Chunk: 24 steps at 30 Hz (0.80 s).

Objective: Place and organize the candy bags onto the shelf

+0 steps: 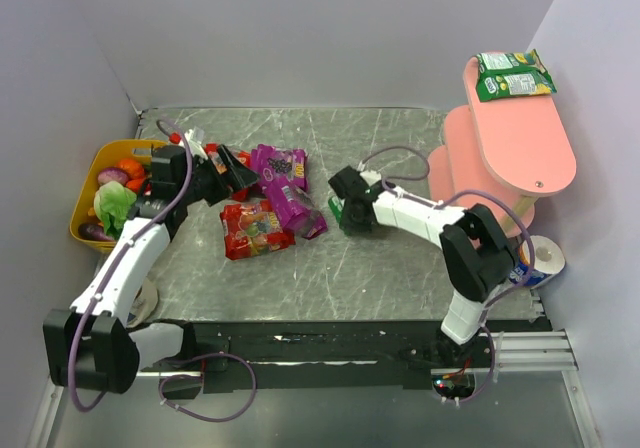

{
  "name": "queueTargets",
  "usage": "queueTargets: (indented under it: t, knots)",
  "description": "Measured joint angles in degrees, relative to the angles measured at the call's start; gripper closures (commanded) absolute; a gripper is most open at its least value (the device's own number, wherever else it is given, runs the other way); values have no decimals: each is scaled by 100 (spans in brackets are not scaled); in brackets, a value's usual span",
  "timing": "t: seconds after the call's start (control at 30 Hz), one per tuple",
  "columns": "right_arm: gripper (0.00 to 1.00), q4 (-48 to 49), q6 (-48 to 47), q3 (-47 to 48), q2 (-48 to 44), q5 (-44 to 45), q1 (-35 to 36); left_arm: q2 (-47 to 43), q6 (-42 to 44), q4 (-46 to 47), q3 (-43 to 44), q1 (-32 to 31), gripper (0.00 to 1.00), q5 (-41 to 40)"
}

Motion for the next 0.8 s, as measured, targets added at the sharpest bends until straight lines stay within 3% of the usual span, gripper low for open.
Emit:
queueTargets:
  t: [0.4, 0.43, 0.53, 0.8]
  knots:
    - [100, -682, 446, -1709, -1576, 352, 1106, -535, -199, -87, -426, -238, 4, -175]
    - [79, -704, 446, -1779, -1707, 348, 1152, -533, -199, -94, -426, -240, 4, -201]
    - [52, -754, 337, -1947, -2076, 323, 1237, -479, -199, -92, -396, -247, 4, -310]
    - [26, -535, -804, -1912, -2328, 208, 1434, 297, -188, -597, 619, -249, 4, -540]
